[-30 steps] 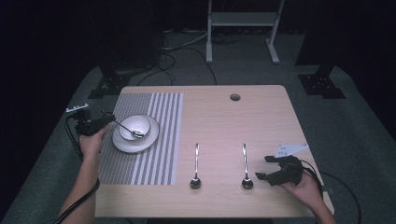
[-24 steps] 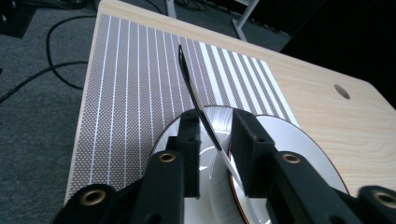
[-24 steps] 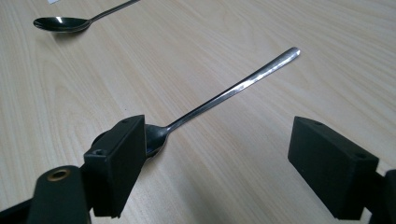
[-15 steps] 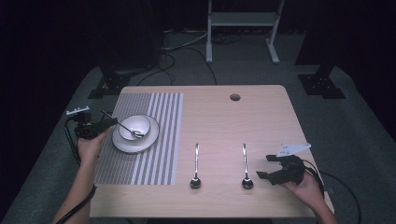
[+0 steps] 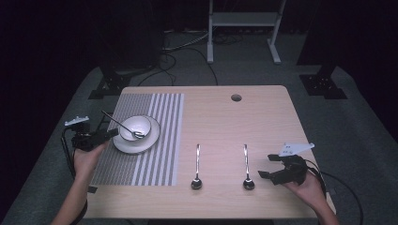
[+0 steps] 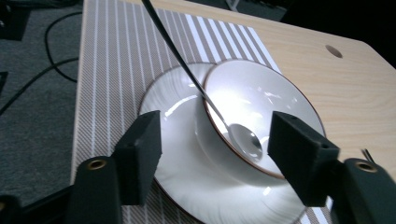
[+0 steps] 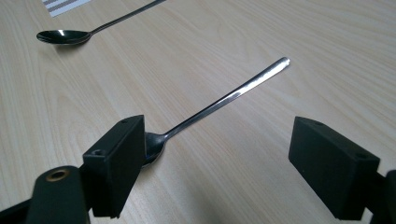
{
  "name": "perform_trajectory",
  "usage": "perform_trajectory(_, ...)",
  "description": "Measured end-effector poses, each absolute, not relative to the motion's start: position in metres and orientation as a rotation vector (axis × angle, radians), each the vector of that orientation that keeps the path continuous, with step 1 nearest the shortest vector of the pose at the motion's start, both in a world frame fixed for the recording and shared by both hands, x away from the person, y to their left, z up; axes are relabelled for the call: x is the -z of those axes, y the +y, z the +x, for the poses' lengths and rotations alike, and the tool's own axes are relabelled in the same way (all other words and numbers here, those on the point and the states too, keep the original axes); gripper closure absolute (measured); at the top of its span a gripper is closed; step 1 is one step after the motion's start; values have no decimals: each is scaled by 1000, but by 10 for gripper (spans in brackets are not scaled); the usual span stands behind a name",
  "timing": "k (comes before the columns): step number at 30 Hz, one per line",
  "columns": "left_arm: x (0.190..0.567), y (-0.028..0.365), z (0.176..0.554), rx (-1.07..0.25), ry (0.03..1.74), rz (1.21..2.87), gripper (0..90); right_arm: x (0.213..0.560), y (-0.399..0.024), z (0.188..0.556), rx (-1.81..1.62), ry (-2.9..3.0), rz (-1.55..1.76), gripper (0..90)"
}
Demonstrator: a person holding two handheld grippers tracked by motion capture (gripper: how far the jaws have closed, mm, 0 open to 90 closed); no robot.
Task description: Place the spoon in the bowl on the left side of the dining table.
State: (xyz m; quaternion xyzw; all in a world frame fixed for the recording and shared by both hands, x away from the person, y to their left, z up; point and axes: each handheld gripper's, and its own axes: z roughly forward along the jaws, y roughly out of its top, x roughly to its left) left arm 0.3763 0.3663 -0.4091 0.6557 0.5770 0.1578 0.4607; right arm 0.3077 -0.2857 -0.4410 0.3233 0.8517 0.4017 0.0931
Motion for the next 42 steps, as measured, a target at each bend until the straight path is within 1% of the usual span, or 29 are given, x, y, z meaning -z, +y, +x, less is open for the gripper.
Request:
perform_trajectory(2,410,365,374,-384,1417,1617,306,441,-285,308,-1192,2528,959,179)
perform_trajectory(8,408,359,367,-373,1387,1616,280,441,-286,308,-1188,2529,962,179)
perform_trajectory(23,400,328,359,-346,1289,1666,217,441,-287,308,-1190,2524,966,176)
perform_trajectory(29,399,310,356,-349,1244,1700,201,441,-287,308,-1190,2522,967,176)
perform_trajectory(42,402,276,353,-300,1162,1763,180,442,-288,307,-1193,2519,971,176)
